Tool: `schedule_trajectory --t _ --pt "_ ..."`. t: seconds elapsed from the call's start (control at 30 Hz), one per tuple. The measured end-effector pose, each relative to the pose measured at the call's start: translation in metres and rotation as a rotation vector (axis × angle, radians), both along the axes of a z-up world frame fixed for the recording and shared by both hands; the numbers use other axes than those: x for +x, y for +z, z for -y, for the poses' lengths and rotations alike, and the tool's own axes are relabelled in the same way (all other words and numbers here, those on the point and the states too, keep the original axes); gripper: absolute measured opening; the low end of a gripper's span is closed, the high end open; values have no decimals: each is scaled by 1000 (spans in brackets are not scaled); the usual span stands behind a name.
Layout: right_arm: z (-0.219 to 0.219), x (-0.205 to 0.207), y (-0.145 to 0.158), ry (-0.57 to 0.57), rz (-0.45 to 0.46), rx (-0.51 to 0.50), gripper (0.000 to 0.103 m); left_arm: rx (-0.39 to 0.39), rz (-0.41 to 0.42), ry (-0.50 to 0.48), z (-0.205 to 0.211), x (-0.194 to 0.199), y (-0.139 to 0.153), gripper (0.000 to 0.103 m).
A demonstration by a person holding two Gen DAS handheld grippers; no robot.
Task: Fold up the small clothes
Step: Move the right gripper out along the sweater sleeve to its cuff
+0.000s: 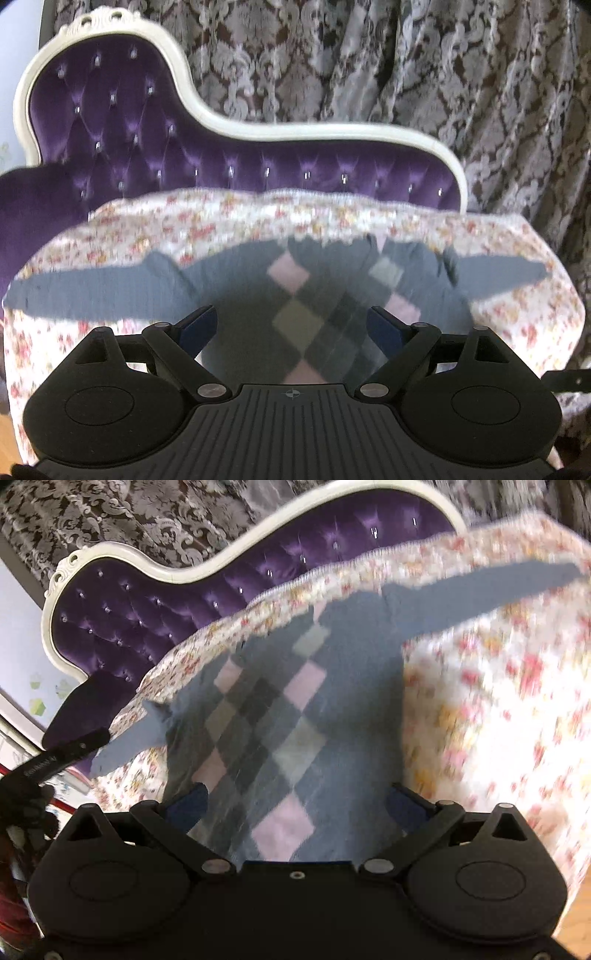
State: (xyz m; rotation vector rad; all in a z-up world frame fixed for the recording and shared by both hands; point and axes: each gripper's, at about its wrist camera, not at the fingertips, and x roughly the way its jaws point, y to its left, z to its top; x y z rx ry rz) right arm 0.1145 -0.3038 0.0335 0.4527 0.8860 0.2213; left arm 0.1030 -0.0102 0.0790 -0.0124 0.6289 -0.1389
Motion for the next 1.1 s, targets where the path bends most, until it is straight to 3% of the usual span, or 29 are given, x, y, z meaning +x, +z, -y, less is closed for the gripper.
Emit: schedule_trajectory --t 0.17,0.23,0.3,0.43,0.6,0.9,0.97,1.1 --pt "19 26 13 -69 59 -87 101 17 27 43 5 23 -4 88" --pt "31 41 7 -108 55 -123 77 20 13 55 7 32 -15 88" --pt "46 62 -7 -153 11 -174 62 20 -12 53 10 38 -30 88" --pt "82 96 -41 -229 -38 -214 52 21 -46 38 14 45 -58 88" --pt "142 128 -70 -357 -36 -154 53 44 -100 29 18 55 -90 88" --pt "219 174 -102 -545 -22 -185 62 78 -182 20 24 67 -136 88" --pt "225 180 -102 -562 -3 -185 71 81 -204 18 24 68 -148 89" --pt "236 194 -106 -595 14 -165 85 46 -171 20 18 61 -151 90"
